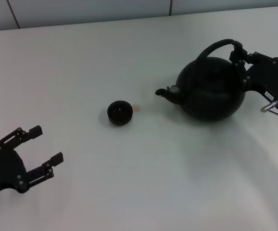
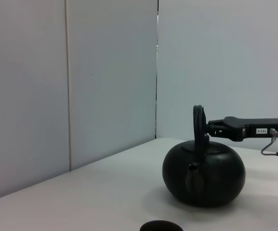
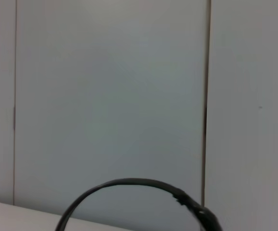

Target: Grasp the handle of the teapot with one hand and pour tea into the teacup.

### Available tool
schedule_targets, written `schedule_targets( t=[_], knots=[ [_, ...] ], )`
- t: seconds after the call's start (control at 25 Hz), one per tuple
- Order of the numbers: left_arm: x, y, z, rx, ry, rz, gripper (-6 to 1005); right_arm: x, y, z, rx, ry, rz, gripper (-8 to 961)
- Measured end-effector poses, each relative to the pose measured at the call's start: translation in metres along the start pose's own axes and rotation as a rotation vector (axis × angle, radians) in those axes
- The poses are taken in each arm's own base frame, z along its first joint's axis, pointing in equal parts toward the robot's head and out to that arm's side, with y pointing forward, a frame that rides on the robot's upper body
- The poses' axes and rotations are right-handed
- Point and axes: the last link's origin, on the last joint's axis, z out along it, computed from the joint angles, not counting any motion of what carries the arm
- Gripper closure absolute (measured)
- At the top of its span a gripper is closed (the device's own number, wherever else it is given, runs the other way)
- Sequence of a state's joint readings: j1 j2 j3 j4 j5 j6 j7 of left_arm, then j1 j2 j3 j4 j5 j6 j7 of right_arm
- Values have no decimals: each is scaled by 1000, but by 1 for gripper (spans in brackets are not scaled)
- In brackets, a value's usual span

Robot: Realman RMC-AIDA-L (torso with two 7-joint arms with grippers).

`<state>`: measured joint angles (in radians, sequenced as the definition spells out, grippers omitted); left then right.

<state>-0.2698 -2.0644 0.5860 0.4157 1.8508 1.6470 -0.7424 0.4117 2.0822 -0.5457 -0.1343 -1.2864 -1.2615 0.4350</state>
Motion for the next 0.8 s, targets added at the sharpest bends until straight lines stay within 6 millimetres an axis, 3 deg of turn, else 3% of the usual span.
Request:
schedule_targets(
  t=[0.08, 0.28, 0.44, 0.64, 0.8],
  knots=[
    [0, 0, 0, 2, 1, -1, 200, 1, 0, -1, 4, 5, 1, 867],
    [0, 0, -1, 5, 3, -5, 200, 1, -5, -10, 48, -21, 22, 762],
    [0, 1, -2, 3, 7, -5, 200, 0, -6, -17, 60, -43, 33, 544],
    [1, 0, -2, 3, 9, -3, 200, 0, -5, -24, 65, -63, 40, 342],
    [2, -1, -1, 2, 8, 0, 200, -4, -1, -39, 57, -119, 61, 342]
  ],
)
